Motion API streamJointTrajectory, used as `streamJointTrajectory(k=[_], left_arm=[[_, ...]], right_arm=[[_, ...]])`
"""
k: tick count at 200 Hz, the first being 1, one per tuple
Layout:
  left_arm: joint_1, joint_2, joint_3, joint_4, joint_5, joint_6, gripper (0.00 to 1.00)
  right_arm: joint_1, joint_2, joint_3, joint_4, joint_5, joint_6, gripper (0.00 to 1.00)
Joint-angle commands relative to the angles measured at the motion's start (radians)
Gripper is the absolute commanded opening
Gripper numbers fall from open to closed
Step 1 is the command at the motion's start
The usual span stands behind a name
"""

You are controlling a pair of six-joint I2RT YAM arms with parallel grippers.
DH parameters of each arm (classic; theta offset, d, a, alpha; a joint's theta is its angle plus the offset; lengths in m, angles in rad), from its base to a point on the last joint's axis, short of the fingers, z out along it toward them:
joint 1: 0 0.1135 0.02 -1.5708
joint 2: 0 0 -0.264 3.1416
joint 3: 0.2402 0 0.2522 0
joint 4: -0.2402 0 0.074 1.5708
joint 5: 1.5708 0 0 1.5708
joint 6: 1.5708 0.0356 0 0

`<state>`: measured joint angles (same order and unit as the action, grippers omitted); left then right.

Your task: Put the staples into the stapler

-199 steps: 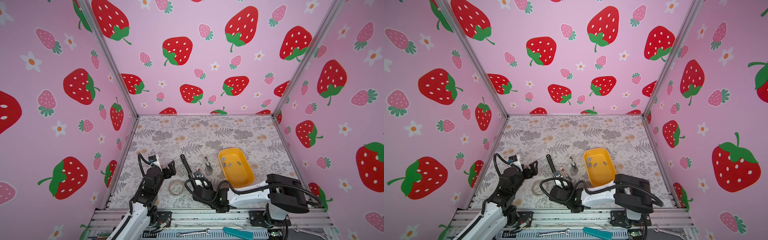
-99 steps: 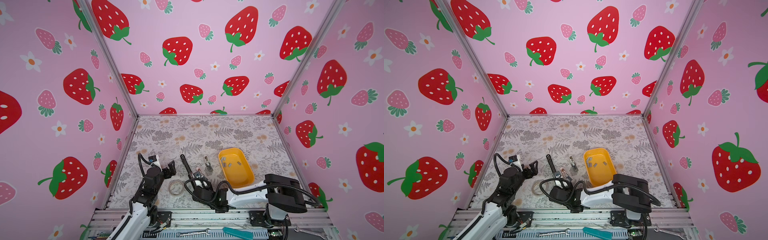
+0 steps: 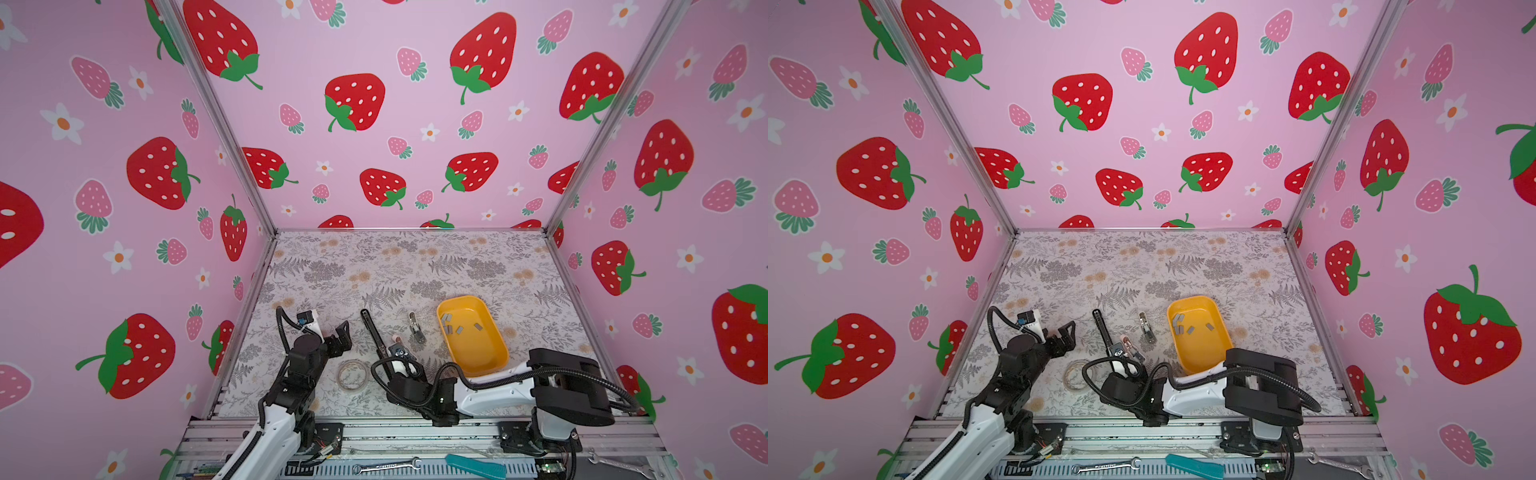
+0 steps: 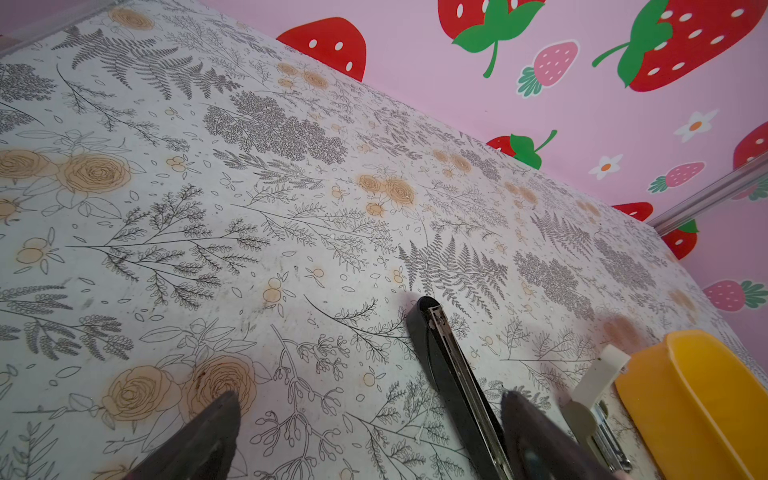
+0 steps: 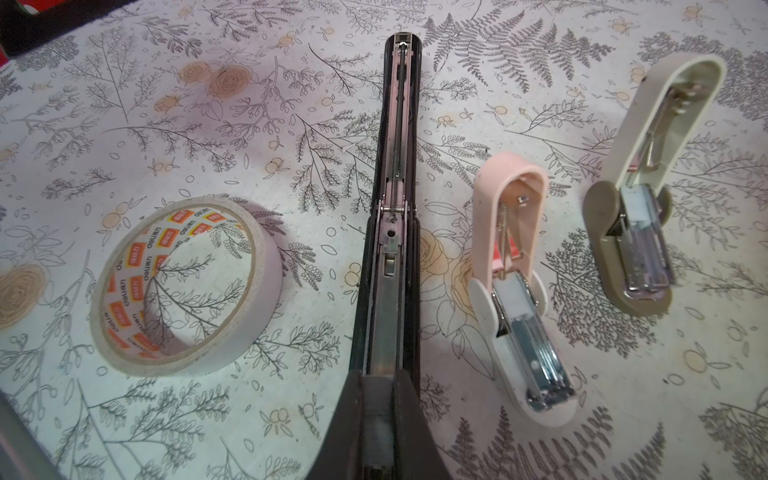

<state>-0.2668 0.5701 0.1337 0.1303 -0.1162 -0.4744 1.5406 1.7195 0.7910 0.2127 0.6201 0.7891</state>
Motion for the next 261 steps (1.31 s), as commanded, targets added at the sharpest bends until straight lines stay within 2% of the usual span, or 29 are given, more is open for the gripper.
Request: streamJointTrajectory(k=[1, 53, 95, 149, 214, 261], left_arm=[[-0.004, 0.001, 0.02, -0.002, -0.017, 0.006, 0.99], [-0.006, 0.001, 0.018, -0.003, -0.019, 0.006, 0.99], [-0.007, 0.002, 0.02, -0.003, -0.02, 0.006, 0.99], [-0.008, 0.003, 0.021, -0.004, -0.022, 0.006, 0.99], [-0.009, 0.004, 0.021, -0.004, -0.023, 0.007, 0.99], [-0.01, 0.009, 0.023, -0.004, -0.025, 0.005, 0.99]], right_arm=[[0.009, -0.011, -0.032, -0.029, -0.018, 0.026, 0.01], [0.03, -0.046, -0.065, -0.037, -0.045, 0.036, 0.05], [0.042, -0.046, -0.068, -0.038, -0.031, 0.03, 0.22], [0.043, -0.061, -0.068, -0.038, -0.013, 0.027, 0.26], [0.043, -0.211, -0.098, -0.055, 0.029, -0.022, 0.4], [0.071, -0.233, -0.143, -0.039, -0.08, -0.075, 0.53]])
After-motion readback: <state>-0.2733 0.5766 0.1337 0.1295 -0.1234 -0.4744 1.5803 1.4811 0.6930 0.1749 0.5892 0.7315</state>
